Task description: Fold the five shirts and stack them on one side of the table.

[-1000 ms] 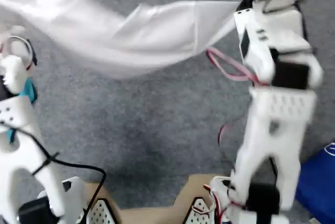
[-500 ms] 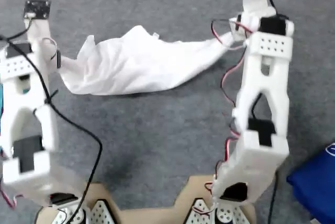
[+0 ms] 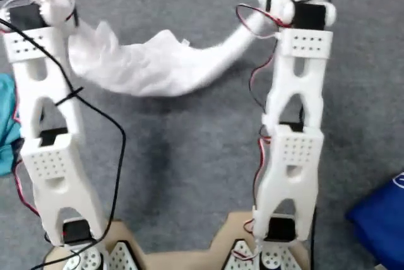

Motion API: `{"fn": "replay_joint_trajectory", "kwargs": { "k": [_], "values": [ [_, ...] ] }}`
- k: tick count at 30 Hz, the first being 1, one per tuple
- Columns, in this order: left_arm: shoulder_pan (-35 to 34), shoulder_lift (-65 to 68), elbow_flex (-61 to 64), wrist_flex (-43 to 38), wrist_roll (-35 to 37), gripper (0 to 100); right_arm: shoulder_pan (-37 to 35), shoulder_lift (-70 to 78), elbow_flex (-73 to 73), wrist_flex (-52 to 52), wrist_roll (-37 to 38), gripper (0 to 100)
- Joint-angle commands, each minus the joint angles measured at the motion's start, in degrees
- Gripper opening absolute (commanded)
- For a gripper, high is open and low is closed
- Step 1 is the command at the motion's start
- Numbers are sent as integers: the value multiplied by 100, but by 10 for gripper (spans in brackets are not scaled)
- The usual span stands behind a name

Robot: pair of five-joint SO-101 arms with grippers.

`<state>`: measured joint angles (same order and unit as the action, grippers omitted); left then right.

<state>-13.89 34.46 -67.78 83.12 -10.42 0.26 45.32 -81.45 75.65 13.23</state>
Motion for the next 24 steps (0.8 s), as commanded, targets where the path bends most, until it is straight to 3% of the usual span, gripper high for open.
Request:
{"fn": "replay_joint_trajectory", "kwargs": {
  "k": [1, 2, 4, 5, 8, 11, 15, 18, 24],
  "values": [
    [-44, -831, -2945, 1160, 158, 19, 4, -1657, -1446, 976, -281, 4],
    [-246, -1341, -2866, 1758, 167, 19, 233, -2615, -1270, 1565, -431, 4],
    [-747, -2615, -1864, 1820, 211, 19, 637, -4101, -866, 2664, -756, 5],
    [-1029, -3073, -1108, 1793, 229, 19, 708, -4462, -338, 2681, -844, 5],
    [-826, -3477, 1257, 1565, 0, 19, 708, -5007, 1393, 2242, -774, 5],
    [-721, -3565, 2769, 1064, -123, 19, 620, -4936, 3336, 1257, -774, 5],
    [-527, -3626, 4484, -44, -149, 19, 462, -4892, 4840, 308, -774, 5],
    [-475, -3626, 5011, -457, -158, 19, 356, -4892, 5341, -79, -774, 5],
    [-466, -3565, 4870, -624, -158, 19, 303, -4752, 5490, -519, -774, 5]
  ]
}}
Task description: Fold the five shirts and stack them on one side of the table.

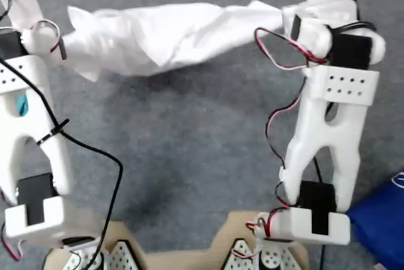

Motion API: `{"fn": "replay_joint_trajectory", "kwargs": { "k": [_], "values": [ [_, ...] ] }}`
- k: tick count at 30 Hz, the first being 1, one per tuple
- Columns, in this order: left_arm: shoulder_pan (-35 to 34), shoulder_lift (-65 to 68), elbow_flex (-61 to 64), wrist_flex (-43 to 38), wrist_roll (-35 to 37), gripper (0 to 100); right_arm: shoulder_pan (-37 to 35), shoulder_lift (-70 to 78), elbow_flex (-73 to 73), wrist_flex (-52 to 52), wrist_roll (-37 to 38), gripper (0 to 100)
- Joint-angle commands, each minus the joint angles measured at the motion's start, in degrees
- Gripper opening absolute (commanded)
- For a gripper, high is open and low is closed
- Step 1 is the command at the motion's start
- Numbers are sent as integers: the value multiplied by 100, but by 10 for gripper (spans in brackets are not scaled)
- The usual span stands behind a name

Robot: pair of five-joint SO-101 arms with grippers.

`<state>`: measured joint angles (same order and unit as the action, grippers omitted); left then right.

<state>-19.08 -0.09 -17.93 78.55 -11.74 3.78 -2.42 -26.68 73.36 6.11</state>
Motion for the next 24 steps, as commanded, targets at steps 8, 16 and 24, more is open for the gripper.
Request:
{"fn": "replay_joint_trajectory", "kwargs": {
  "k": [8, 16, 24],
  "values": [
    [202, -127, -70, -281, 9, 19, -338, 479, -48, 334, 114, 5],
    [413, -119, 448, 387, -26, 19, -514, 1130, -40, 1292, 141, 5],
    [774, 892, 686, 387, 105, 19, -716, 2826, -1279, 2031, 211, 5]
  ]
}}
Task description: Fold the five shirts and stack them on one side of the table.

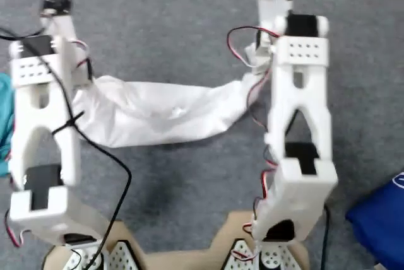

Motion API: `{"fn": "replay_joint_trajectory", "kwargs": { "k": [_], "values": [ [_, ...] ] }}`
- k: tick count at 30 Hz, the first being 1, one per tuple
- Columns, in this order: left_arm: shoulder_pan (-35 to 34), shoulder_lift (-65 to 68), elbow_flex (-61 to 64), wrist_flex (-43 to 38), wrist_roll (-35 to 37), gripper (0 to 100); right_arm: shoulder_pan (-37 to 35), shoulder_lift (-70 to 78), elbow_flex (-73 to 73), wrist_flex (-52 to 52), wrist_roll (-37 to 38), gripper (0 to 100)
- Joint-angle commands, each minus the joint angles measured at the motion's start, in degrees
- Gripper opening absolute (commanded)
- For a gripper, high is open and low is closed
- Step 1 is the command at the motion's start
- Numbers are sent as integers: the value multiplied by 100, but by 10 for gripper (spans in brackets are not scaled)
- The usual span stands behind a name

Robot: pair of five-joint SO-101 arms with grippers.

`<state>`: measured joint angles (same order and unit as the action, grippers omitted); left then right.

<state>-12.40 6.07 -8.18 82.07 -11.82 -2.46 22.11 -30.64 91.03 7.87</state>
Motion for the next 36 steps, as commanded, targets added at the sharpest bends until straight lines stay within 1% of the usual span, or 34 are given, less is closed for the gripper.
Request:
{"fn": "replay_joint_trajectory", "kwargs": {
  "k": [1, 3, 6, 8, 9, 11, 16, 18, 20, 22, 23, 24, 26, 28, 29, 30, 32, 36],
  "values": [
    [79, 418, -492, 35, 281, 19, -110, 479, -1314, 413, 35, 5],
    [-53, 593, -958, 70, 563, 19, -136, 532, -2255, 738, 35, 5],
    [-167, 470, -1749, 571, 615, 19, -110, 523, -3662, 1134, 44, 5],
    [-185, 330, -2119, 1002, 589, 19, 13, 505, -4075, 1143, 211, 5],
    [-185, 303, -2189, 1240, 457, 19, 84, 470, -4075, 1143, 264, 5],
    [-167, 286, -1996, 1662, 158, 19, 154, 391, -3618, 1143, 281, 5],
    [-378, 66, -1064, 1662, -141, 19, 251, 75, -1560, 1116, 325, 5],
    [-510, -4, -721, 1556, -378, 19, 347, 13, -875, 1090, 325, 5],
    [-642, -66, -237, 1327, -607, 19, 497, 4, -242, 835, 360, 5],
    [-800, -66, 158, 1108, -747, 19, 576, 4, 259, 545, 615, 14],
    [-905, -66, 299, 1029, -809, 19, 549, -31, 444, 448, 703, 38],
    [-1011, -66, 431, 958, -870, 19, 426, -48, 470, 431, 765, 80],
    [-1240, -66, 624, 826, -1011, 19, 84, -127, 356, 492, 1046, 206],
    [-1415, -66, 738, 782, -1073, 19, -418, -215, 101, 492, 1275, 332],
    [-1486, -66, 765, 756, -1073, 19, -690, -233, -92, 484, 1301, 379],
    [-1547, -66, 765, 765, -1073, 19, -963, -224, -303, 422, 1284, 405],
    [-1591, -66, 782, 765, -1073, 19, -1499, -119, -743, 211, 1284, 399],
    [-1618, -66, 791, 782, -1064, 19, -2501, 593, -1473, -457, 1284, 348]
  ]
}}
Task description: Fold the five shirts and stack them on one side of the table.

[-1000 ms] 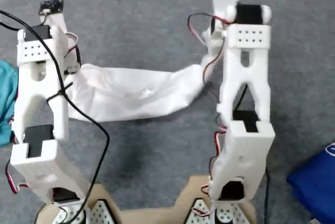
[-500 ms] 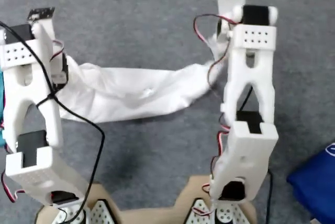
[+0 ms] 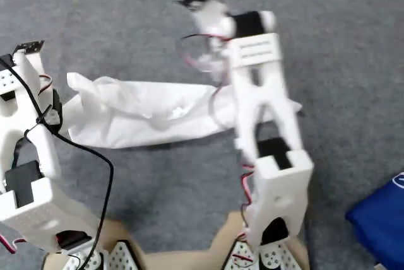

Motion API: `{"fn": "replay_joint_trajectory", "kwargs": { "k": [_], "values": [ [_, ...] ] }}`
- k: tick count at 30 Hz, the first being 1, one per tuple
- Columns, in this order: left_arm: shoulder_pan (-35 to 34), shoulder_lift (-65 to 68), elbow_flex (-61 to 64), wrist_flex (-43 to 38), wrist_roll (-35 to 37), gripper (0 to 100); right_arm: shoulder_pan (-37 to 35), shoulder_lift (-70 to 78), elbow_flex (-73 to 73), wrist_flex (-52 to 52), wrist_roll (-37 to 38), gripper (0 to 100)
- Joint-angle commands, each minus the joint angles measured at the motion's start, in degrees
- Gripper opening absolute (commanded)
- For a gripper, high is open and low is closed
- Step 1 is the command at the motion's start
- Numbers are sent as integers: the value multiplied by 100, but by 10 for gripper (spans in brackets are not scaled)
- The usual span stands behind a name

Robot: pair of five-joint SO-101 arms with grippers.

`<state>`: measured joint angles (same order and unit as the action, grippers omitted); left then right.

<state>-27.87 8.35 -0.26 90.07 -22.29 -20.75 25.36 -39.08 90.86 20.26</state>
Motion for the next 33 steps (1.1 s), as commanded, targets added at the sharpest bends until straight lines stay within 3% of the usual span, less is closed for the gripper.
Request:
{"fn": "replay_joint_trajectory", "kwargs": {
  "k": [1, 8, 14, 21, 33],
  "values": [
    [-79, -295, 0, -18, -9, 19, -875, 532, -831, -554, 44, 337],
    [-334, -286, 0, -35, 9, 19, -1859, 2404, -2677, -624, -123, 318],
    [-527, -277, 0, -35, 9, 19, -1877, 3644, -3802, -167, -325, 318],
    [-492, -251, 0, -35, 9, 19, -2035, 3925, -4954, 1073, -360, 318],
    [-475, -242, 0, -202, 9, 19, -1912, 3908, -4453, 1160, -598, 318]
  ]
}}
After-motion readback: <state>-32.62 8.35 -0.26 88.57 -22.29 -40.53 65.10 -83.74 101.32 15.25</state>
